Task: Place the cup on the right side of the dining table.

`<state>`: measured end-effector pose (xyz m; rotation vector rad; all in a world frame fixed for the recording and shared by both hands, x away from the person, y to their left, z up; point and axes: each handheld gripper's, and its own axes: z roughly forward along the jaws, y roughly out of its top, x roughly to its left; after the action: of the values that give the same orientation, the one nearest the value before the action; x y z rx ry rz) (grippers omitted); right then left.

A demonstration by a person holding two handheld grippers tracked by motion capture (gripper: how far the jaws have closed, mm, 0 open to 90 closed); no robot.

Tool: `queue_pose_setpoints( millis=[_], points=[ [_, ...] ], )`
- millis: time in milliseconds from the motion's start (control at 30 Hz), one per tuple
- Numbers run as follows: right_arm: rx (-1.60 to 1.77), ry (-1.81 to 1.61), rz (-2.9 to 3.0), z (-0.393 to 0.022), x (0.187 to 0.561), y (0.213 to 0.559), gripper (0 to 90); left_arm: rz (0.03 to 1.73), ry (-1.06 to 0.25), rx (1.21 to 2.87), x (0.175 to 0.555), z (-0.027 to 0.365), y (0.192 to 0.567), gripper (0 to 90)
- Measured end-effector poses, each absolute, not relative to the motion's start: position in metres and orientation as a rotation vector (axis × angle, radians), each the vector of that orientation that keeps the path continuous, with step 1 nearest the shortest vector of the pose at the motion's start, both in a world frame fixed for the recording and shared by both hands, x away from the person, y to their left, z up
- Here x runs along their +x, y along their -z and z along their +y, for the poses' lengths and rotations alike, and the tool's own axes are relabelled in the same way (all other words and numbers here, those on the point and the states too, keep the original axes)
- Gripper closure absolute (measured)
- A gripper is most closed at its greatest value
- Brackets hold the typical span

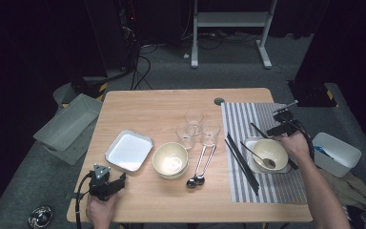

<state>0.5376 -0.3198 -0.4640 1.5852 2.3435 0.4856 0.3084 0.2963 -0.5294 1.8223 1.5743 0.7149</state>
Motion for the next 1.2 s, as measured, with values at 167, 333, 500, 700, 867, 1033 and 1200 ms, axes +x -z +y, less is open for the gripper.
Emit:
queue_pose_setpoints(
  millis=[167,333,500,700,867,1033,1200],
  points=[
    [1.578,-0.483,2.333,-0.318,0.539,0.465,55.4,1.574,-0.715,1.822,0.308,0.296,0.529,28.9],
    [1.571,-0.476,2.326,-0.317,0.540,0.466,55.2,1.574,-0.715,1.822,0.308,0.296,0.529,28.9],
    [1.568,-0.477,2.334,-0.313,0.542,0.465,55.1,1.574,-0.715,1.822,0.308,0.296,0.529,28.9],
    [1.570,-0.500,2.324,-0.311,0.545,0.464,54.9,1.574,-0.715,1.822,0.308,0.296,0.529,28.8],
    [1.559,-0.488,2.323,-0.308,0.545,0.463,54.9,1.575,-0.715,1.822,0.308,0.296,0.529,28.8],
    [1.567,-0.469,2.326,-0.307,0.546,0.464,54.9,1.574,-0.715,1.822,0.308,0.296,0.529,28.8],
    [1.572,-0.452,2.340,-0.305,0.549,0.466,54.6,1.574,-0.715,1.822,0.308,0.296,0.529,28.8]
  ],
)
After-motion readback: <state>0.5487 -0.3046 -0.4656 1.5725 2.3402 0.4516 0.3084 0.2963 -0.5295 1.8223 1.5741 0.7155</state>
